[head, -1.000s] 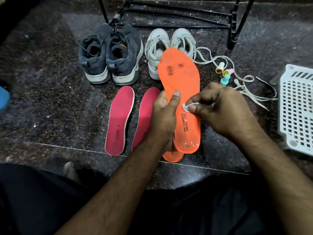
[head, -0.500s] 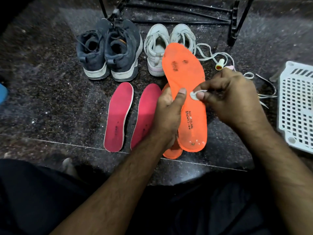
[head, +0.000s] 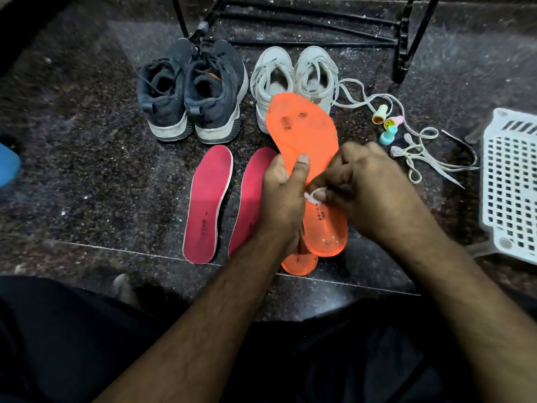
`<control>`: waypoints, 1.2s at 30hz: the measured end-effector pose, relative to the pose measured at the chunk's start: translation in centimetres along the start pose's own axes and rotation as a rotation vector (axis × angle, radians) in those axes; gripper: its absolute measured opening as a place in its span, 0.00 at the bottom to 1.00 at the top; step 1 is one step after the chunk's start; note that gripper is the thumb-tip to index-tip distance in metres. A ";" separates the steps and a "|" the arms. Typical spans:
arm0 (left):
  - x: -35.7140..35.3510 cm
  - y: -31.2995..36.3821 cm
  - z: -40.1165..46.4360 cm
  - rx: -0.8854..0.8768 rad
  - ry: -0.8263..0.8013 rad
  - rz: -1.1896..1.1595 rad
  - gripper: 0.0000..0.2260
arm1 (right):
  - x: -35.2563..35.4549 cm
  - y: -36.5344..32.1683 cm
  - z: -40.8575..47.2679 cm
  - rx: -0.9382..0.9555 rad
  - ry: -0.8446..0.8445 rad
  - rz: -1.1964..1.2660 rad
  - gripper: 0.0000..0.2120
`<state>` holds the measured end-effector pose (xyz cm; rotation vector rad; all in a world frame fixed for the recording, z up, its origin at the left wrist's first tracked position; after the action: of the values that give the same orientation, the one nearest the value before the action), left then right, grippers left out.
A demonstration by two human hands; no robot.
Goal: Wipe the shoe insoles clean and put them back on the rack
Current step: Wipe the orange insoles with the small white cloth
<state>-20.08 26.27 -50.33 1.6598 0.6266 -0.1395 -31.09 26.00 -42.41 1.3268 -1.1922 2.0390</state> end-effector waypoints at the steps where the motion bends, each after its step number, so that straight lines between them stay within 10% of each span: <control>1: -0.1 -0.1 0.0 0.000 -0.007 0.003 0.13 | 0.6 0.8 0.2 -0.030 0.032 -0.005 0.07; 36: 1.3 0.6 1.1 -0.023 0.082 0.006 0.09 | -0.8 -0.7 0.1 0.068 0.005 -0.009 0.08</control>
<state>-18.43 25.66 -50.62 1.6511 0.6826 -0.0597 -30.17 26.39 -42.83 1.3556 -1.1212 2.0922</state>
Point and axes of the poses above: each hand's wrist, its own z-axis towards the middle knuckle, its own x-axis out of the back of the hand, y = z × x, the point moved 6 cm from there along z, towards the middle knuckle, and after that the axes turned 1 degree about -z, right-handed, at the moved point
